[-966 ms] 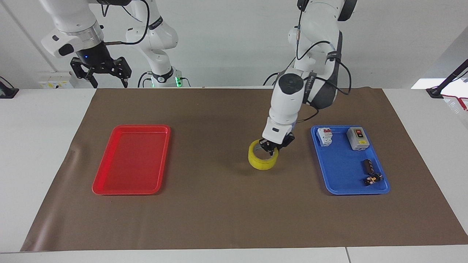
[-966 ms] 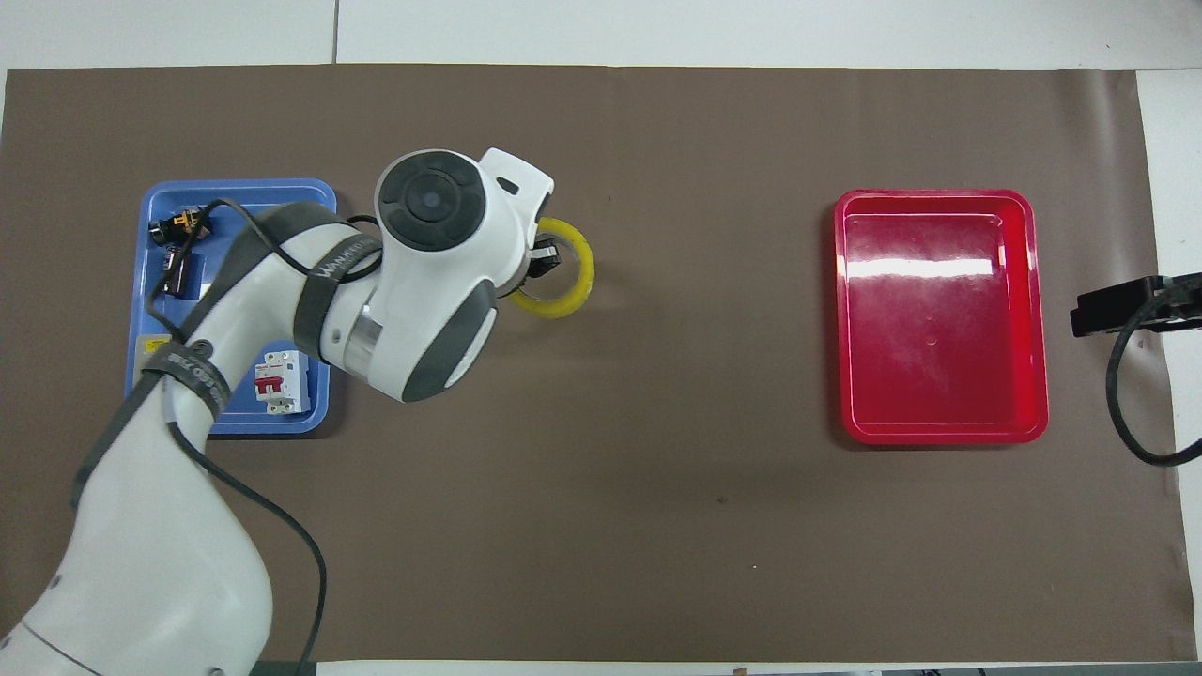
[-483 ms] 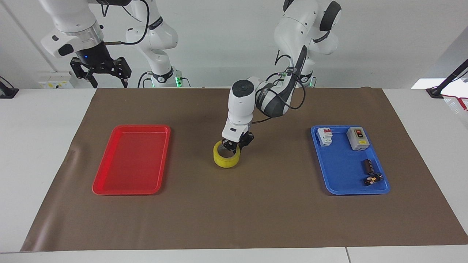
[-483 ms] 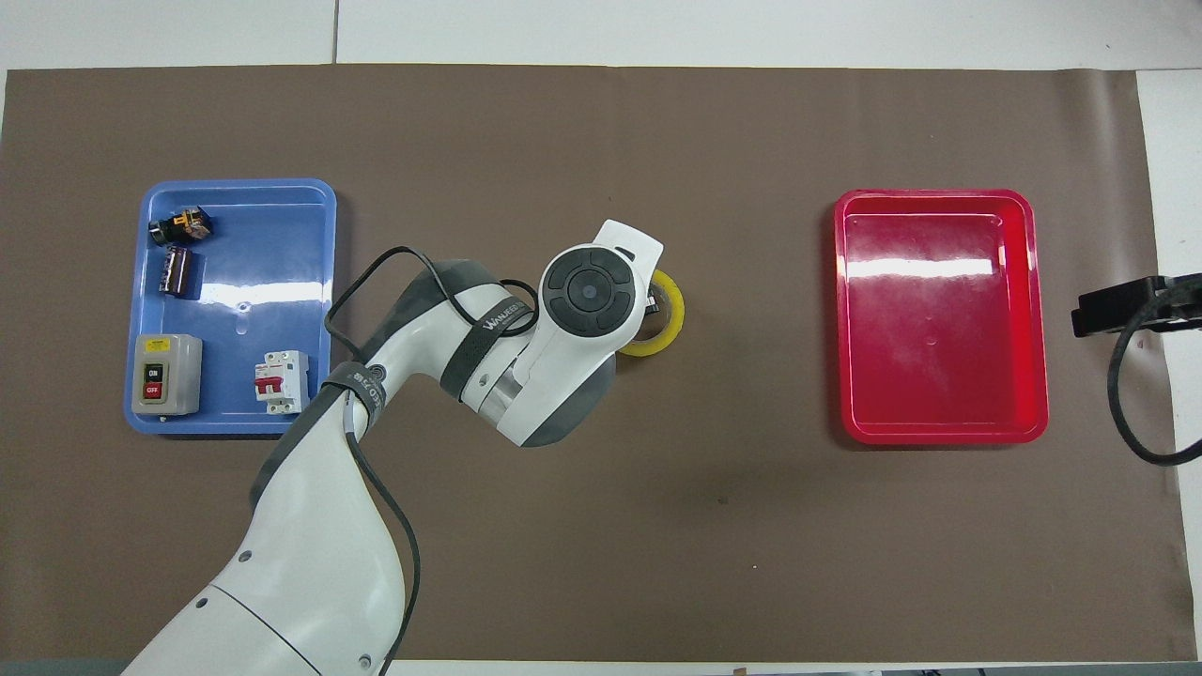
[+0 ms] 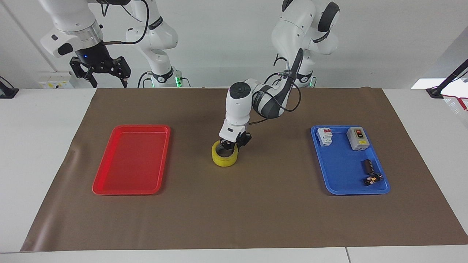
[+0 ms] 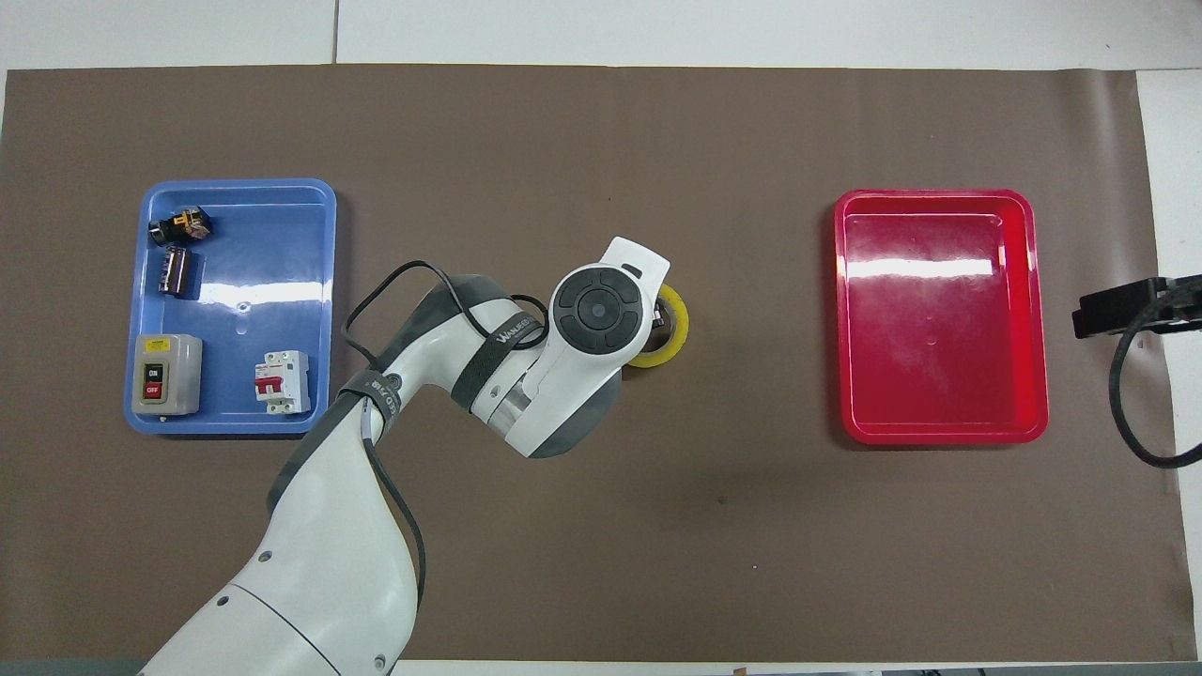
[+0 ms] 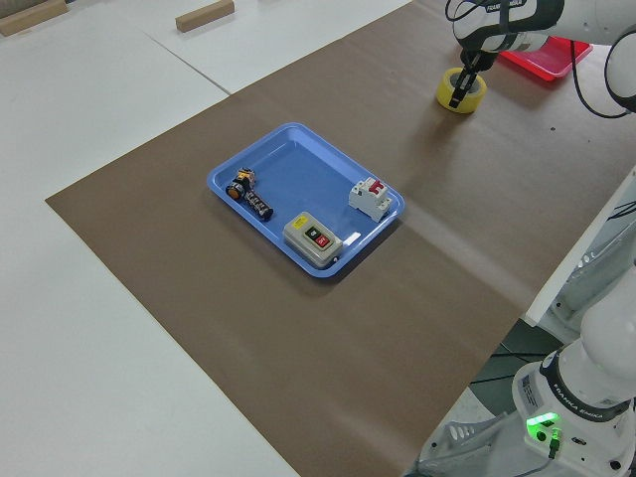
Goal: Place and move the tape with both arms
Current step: 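Lift the tape roll with the left gripper and carry it to mid-table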
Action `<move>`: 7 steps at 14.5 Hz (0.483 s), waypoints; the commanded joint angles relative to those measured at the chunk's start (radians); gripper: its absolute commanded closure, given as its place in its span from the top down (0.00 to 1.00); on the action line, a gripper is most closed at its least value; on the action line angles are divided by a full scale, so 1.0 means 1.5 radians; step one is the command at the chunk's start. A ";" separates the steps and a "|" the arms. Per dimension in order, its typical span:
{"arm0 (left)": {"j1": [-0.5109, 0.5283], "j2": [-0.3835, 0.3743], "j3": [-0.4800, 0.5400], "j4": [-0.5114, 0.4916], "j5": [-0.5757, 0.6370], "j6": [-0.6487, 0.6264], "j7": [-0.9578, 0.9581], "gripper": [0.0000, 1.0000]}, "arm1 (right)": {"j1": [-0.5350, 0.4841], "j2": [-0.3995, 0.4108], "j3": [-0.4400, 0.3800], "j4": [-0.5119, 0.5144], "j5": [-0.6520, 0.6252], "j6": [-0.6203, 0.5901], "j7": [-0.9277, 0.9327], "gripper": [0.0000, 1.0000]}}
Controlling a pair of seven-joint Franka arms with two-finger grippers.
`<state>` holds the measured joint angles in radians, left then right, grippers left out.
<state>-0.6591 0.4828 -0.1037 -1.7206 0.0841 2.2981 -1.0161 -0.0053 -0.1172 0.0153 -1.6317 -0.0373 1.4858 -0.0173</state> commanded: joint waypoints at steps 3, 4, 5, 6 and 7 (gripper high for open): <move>0.016 -0.051 0.015 -0.014 0.019 0.002 0.008 1.00 | -0.002 -0.018 0.006 -0.024 0.016 0.014 -0.002 1.00; 0.043 -0.067 0.013 -0.018 0.019 0.000 0.026 1.00 | -0.002 -0.018 0.006 -0.025 0.017 0.015 -0.002 1.00; 0.065 -0.091 0.013 -0.029 0.019 -0.009 0.049 1.00 | -0.002 -0.018 0.006 -0.026 0.022 0.018 -0.002 1.00; 0.084 -0.115 0.013 -0.037 0.019 -0.029 0.076 1.00 | -0.002 -0.016 0.006 -0.028 0.033 0.025 -0.002 1.00; 0.107 -0.131 0.012 -0.037 0.018 -0.058 0.105 1.00 | -0.001 -0.008 0.007 -0.029 0.047 0.034 0.001 1.00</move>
<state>-0.5596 0.3763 -0.0802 -1.7194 0.0869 2.2695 -0.9263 -0.0029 -0.1181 0.0213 -1.6398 -0.0041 1.5002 -0.0173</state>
